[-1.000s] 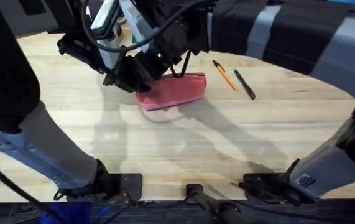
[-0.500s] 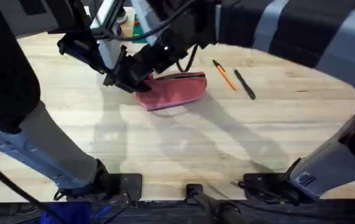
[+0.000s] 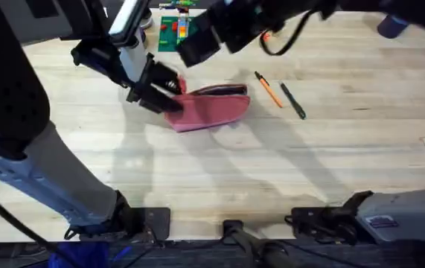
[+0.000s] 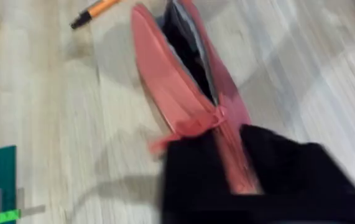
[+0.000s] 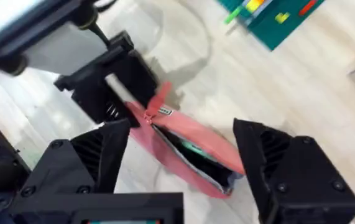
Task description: Unzip the bag, pick up the pens from the table one at a time and place them inside, then zip the bag closed.
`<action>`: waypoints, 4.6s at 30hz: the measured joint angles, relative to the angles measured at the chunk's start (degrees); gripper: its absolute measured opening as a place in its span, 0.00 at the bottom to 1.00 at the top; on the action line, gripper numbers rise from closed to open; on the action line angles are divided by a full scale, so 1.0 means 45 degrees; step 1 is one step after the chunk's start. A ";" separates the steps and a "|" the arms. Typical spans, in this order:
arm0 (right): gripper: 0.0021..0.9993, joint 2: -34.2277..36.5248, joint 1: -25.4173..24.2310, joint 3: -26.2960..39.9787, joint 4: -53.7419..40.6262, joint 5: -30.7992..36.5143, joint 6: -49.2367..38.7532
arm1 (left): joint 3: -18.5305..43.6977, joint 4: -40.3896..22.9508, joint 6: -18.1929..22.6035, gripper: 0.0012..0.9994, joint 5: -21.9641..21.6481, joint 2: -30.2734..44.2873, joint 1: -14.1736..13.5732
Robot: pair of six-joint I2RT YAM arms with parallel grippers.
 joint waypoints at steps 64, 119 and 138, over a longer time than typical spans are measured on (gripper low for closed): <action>0.03 0.4072 0.0443 0.0131 -0.1798 0.0544 -0.6071 | 0.2234 -0.4579 -0.0892 1.00 0.0964 -0.0204 0.4420; 1.00 0.0931 -0.1474 0.0136 -0.3211 0.0246 -0.8208 | 0.5178 -0.4617 -0.5321 1.00 -0.2245 -0.3584 0.0919; 1.00 0.0742 -0.3117 0.0136 -0.4238 0.0214 -0.6885 | 0.2973 -0.4287 -0.7701 1.00 -0.3150 -0.6380 0.0879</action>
